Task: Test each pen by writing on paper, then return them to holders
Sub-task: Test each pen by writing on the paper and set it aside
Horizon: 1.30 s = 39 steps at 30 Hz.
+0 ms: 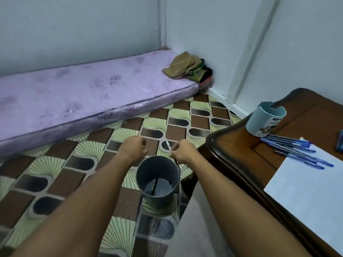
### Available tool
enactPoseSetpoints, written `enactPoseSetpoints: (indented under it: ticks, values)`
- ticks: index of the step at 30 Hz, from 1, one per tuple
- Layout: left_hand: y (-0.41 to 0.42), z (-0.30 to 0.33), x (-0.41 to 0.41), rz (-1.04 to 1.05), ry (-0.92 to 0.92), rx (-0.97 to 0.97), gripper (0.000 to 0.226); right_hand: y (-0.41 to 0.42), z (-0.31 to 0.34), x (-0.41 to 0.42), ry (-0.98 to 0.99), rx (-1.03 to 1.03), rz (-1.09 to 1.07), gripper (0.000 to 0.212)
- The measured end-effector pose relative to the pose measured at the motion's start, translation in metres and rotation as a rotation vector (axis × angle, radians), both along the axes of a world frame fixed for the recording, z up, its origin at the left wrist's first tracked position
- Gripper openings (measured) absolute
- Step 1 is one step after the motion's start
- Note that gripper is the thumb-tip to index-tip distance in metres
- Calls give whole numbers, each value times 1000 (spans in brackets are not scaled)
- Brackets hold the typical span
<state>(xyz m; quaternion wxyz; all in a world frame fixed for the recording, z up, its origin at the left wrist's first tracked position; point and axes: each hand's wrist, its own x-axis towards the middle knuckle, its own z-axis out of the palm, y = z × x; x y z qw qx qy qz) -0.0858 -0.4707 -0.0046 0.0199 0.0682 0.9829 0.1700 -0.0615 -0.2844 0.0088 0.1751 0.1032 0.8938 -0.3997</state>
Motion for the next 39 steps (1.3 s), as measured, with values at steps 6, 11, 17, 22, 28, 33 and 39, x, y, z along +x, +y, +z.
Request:
enactPoseSetpoints:
  ticks: [6, 11, 17, 22, 28, 33, 39]
  values:
    - [-19, -24, 5, 60, -76, -2, 21, -24, -41, -2, -78, 84, 40, 31]
    - [-15, -33, 2, 67, -99, -11, 21, -10, -38, 1, -8, 111, 51, 31]
    - [27, -27, -10, -35, -79, 16, 18, 76, 33, 16, 313, -224, -184, 13]
    - [122, 14, -19, -287, 64, 132, 14, 186, 73, 38, 632, -164, -664, 10]
    - [241, 60, -4, -589, 199, 186, 13, 276, 76, 78, 476, 255, -700, 22]
    - [310, 64, 21, -715, 207, 219, 18, 314, 69, 100, 202, 433, -700, 23]
    - [376, 54, 31, -788, 190, 108, 25, 341, 50, 136, 18, 423, -762, 11]
